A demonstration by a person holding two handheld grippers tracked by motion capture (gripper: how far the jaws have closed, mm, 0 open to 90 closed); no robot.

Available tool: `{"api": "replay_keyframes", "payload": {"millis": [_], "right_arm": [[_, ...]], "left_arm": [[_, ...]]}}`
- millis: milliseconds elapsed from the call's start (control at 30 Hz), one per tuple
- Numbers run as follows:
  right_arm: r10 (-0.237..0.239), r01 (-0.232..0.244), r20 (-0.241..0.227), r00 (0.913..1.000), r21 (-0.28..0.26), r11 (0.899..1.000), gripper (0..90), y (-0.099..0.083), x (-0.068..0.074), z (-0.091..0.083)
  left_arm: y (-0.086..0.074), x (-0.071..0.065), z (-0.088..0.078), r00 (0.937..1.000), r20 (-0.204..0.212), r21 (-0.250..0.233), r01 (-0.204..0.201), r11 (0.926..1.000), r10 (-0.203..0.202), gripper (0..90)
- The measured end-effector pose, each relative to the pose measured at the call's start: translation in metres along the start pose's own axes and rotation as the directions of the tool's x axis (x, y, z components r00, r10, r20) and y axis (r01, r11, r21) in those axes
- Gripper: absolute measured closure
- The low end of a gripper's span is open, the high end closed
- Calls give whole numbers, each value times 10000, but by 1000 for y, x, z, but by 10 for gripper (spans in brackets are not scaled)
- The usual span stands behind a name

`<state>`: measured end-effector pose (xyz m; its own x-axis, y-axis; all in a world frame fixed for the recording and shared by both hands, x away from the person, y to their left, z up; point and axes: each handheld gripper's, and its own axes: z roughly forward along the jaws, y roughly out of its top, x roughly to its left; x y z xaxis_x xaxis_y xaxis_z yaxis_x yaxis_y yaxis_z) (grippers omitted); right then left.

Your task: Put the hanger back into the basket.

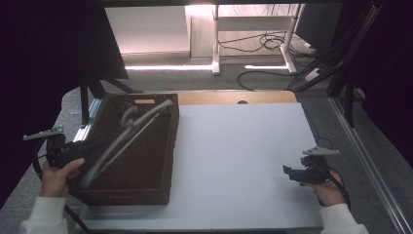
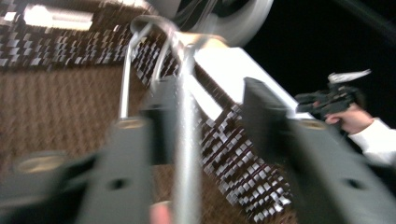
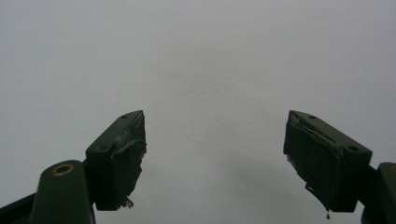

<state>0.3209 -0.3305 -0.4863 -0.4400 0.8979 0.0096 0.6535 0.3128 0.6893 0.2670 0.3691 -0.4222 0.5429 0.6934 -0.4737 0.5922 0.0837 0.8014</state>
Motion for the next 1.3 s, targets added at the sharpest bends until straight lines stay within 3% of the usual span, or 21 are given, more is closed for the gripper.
{"api": "replay_keyframes", "payload": {"millis": [33,100,233,367,667,700,833,1133,1300], "right_arm": [[0,0,0,10000,0,10000,215,0,0,0],[5,-5,-1,10000,18,10000,215,0,0,0],[-27,27,1,10000,28,10000,214,0,0,1],[-33,34,-17,10000,43,10000,214,0,0,1],[-97,95,-155,9998,-131,9999,213,1,3,-1],[-132,129,-170,9998,-177,9998,213,2,4,-1],[-233,224,-317,9992,-290,9993,210,3,6,-2],[-402,382,-500,9979,-402,9985,207,5,10,-3],[-448,425,-554,9975,-410,9983,207,5,11,-3]], "left_arm": [[0,0,0,10000,0,0,0,10000,0,460],[-1,-3,3,9988,-443,331,-206,9992,221,422],[0,-12,6,9964,-564,458,-602,9971,627,389],[4,-26,12,9926,-590,765,-1015,9919,1061,359],[12,-54,31,9914,-250,974,-1254,9873,1284,347],[12,-62,38,9884,-183,1102,-1478,9829,1507,347],[10,-77,54,9830,-388,1265,-1736,9767,1797,339],[4,-95,82,9746,-408,1834,-2093,9605,2202,331],[2,-107,92,9729,-60,1912,-2259,9552,2313,325]]}}
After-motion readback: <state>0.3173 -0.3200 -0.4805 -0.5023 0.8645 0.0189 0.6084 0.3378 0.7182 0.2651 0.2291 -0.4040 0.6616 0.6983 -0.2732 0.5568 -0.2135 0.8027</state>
